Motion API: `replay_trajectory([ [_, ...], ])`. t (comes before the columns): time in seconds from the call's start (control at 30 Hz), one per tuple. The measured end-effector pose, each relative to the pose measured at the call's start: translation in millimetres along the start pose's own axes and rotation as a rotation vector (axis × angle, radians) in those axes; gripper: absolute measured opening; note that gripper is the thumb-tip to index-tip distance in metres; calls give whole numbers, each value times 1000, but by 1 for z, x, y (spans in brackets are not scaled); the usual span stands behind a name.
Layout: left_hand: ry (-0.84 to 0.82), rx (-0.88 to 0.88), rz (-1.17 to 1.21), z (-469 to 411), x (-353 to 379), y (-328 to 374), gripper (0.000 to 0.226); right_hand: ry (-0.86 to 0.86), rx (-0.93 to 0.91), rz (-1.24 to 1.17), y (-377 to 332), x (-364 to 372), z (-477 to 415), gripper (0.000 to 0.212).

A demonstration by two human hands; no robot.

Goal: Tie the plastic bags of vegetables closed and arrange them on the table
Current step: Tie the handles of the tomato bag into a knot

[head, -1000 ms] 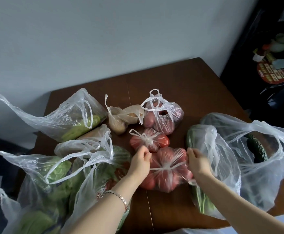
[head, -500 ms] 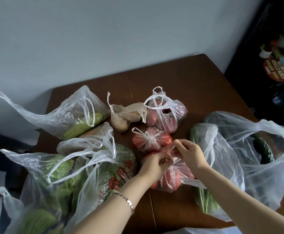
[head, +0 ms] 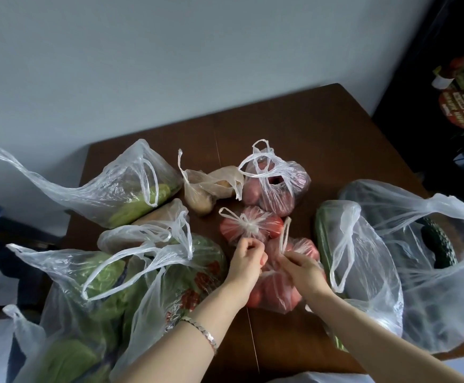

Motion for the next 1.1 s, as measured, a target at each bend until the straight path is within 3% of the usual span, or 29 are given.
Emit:
replay_trajectory([
  [0.07,52,-2,188,-2,-5,7,18,-2,2,54,0,2,-1,19],
  [0.2,18,24,307,-7,4,28,22,-125,-264,481,-30,23,2,32],
  [0.3,-45,-28,302,-11,30,30,22,-214,-364,649,-35,30,7,23],
  [0.37,-83,-61,267,-13,45,28,22,-248,-390,635,-35,30,8,19],
  [0.43,-93,-31,187,-13,47,29,20,-250,-362,615,-31,29,7,28],
  [0.5,-98,75,-116,-13,38,34,12,-222,-266,528,-24,24,4,39],
  [0.57,-196,169,-470,-10,35,30,24,-214,-121,332,-12,18,1,37],
  [0.7,-311,261,-820,4,31,14,34,-245,47,102,8,15,-5,25],
  [0.93,-193,315,-777,5,17,11,23,-139,144,-139,18,7,-13,18],
  [1.1,-115,276,-721,7,13,8,23,-23,146,-15,19,4,-13,12],
])
Point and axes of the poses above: each hand's wrist, its own z-axis away from the middle knuckle, its own x-axis out of the palm, y = z × x, the point moved 10 cm from there along -z, towards the middle knuckle, and after that the axes turned 14 degrees about z, right-handed, at the moved point
